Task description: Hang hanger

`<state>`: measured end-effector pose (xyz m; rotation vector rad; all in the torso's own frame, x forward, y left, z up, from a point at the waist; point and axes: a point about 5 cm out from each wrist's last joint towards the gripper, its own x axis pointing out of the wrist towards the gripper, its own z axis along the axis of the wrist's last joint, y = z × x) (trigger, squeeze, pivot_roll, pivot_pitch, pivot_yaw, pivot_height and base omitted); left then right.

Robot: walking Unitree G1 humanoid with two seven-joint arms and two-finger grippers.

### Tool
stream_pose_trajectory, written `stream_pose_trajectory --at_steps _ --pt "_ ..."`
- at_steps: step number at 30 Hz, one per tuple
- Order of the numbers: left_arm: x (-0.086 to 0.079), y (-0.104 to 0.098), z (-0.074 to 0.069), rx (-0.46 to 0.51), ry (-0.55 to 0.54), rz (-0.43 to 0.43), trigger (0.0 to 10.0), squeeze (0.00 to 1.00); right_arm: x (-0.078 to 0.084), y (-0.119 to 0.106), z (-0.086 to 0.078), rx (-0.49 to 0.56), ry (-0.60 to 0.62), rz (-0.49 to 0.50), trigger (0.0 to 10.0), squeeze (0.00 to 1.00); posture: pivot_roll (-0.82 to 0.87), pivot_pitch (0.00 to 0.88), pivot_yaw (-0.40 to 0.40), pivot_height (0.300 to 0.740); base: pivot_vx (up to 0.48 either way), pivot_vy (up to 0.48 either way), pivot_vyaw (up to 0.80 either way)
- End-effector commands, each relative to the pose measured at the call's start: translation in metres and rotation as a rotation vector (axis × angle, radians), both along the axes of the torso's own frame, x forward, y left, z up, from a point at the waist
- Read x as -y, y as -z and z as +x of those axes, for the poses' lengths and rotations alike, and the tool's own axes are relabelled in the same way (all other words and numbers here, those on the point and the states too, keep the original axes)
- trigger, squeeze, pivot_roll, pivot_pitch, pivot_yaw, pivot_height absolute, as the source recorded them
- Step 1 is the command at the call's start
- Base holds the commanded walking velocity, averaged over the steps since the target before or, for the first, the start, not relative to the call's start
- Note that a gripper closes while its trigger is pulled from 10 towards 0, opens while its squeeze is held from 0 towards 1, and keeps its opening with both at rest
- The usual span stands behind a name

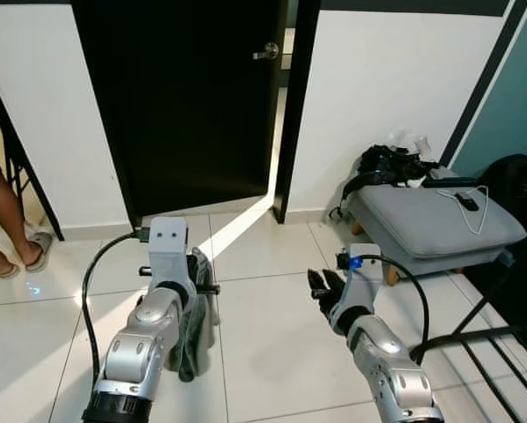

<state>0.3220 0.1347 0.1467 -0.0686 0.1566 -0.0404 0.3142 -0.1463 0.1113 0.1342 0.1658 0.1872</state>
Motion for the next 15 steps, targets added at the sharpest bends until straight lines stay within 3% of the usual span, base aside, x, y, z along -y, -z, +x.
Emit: stream_pose_trajectory --at_steps 1,14,15 --pt "0.0023 -0.0029 0.0009 0.012 0.014 0.012 10.0 0.00 0.0016 0.0007 -0.0003 0.003 0.009 -0.004 10.0 0.00 -0.11 0.022 -0.019 0.735 0.000 -0.480 0.00" --pt "0.0037 -0.0005 0.0011 -0.002 0.022 0.001 10.0 0.00 0.0051 0.0012 -0.0013 0.005 0.015 -0.011 10.0 0.00 -0.11 0.012 -0.017 0.735 0.000 -0.480 0.00" --pt "0.0038 -0.0025 0.0014 0.009 0.022 -0.045 10.0 0.00 0.0050 0.0011 -0.0010 0.006 0.015 -0.011 10.0 0.00 -0.11 0.010 -0.017 0.735 0.000 0.480 0.00"
